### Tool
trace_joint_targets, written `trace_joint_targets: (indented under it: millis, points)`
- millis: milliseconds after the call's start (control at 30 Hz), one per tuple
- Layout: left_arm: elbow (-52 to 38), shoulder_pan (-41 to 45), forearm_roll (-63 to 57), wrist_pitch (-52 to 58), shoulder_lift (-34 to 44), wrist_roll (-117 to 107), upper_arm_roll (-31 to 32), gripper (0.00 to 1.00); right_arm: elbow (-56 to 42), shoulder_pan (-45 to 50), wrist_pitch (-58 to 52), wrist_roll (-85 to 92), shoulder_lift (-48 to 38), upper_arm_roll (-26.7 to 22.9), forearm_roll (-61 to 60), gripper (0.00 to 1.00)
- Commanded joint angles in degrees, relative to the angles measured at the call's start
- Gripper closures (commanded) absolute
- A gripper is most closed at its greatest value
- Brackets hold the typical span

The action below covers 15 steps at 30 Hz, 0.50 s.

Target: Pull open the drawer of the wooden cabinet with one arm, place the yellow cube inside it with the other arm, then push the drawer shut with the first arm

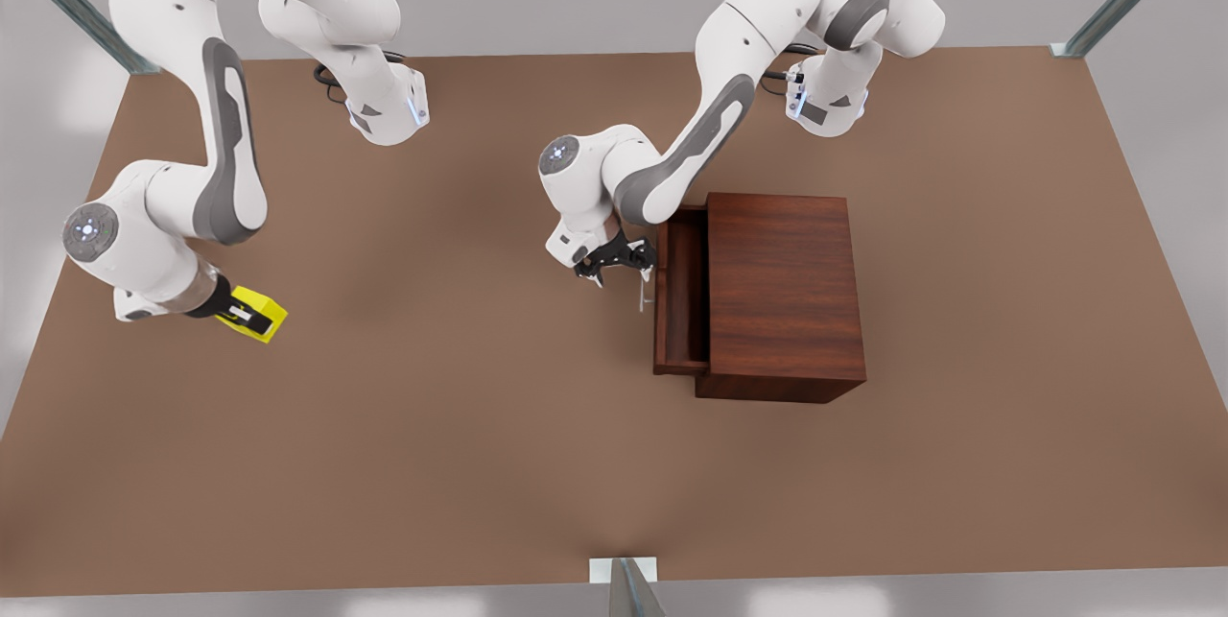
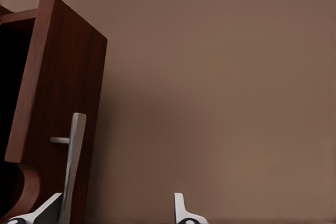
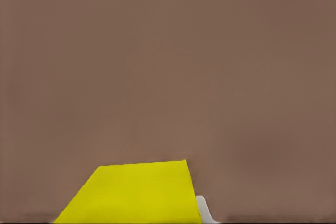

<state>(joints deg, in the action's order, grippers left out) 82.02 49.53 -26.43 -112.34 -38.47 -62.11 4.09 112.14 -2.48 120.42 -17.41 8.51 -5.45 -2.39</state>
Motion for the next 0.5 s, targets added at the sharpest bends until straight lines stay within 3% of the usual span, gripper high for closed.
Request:
trace_joint_targets:
  millis: [0, 467]
  points:
    - [0.0, 0.2, 0.1, 0.1, 0.1, -3.1, 0.0, 0.00, -2.5, 1.4, -12.6, -14.1, 0.1, 0.4, 0.5, 0.32]
    - [-1.7, 1.8, 0.0, -0.2, -1.0, -6.4, 0.2, 0.00, -7.8, 7.0, -17.1, -24.6, 0.9, 0.4, -0.3, 0.32]
